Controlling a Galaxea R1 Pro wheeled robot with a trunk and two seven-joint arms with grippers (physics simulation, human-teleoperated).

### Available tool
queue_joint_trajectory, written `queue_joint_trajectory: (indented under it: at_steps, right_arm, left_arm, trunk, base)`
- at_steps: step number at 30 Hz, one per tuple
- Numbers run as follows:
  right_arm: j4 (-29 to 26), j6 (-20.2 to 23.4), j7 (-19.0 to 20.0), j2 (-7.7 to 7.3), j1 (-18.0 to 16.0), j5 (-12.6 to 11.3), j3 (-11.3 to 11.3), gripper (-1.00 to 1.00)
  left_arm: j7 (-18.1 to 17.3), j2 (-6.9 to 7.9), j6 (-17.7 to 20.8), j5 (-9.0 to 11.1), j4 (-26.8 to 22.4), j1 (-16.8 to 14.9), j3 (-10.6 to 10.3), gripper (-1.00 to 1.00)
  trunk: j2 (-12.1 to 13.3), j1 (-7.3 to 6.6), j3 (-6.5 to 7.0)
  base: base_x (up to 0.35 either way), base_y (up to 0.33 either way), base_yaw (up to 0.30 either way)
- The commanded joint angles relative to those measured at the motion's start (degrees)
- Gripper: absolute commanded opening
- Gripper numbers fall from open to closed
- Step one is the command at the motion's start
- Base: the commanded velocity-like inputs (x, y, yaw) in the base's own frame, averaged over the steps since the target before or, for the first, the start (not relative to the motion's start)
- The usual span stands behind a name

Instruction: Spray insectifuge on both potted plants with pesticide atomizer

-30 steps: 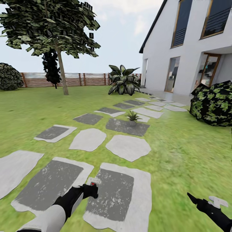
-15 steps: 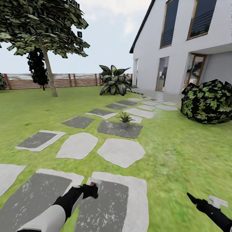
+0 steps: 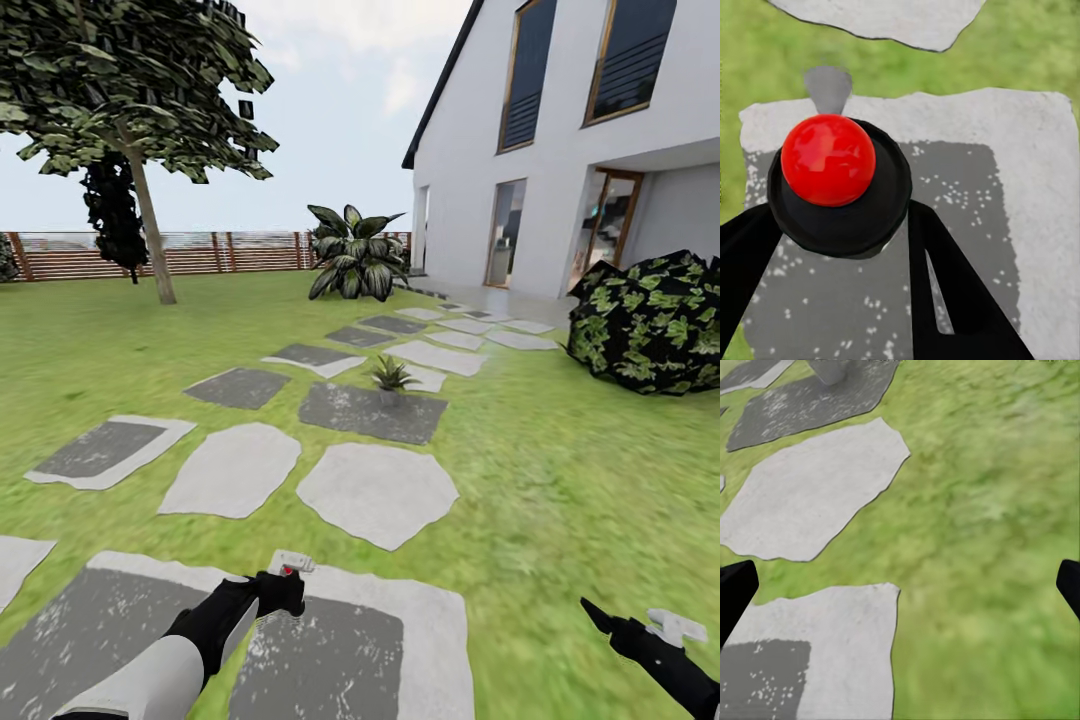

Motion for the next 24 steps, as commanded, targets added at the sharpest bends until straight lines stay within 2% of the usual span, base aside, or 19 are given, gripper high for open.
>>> queue_joint_trajectory:
  at_steps: [1, 24]
  right_arm:
    - [-0.08, 0.30, 0.39, 0.02, -0.10, 0.27, -0.29, 1.00]
    - [-0.08, 0.30, 0.37, 0.02, -0.11, 0.36, -0.29, 1.00]
  left_arm:
    - [-0.23, 0.00, 0.24, -0.60, -0.13, -0.01, 0.04, -1.00]
    - [-0.23, 0.00, 0.24, -0.57, -0.13, -0.01, 0.04, -1.00]
  trunk:
    - [-0.03, 0.02, -0.06]
    - [-0.03, 0.02, -0.06]
  base:
    - [0.334, 0.000, 0.000]
    - [0.334, 0.000, 0.000]
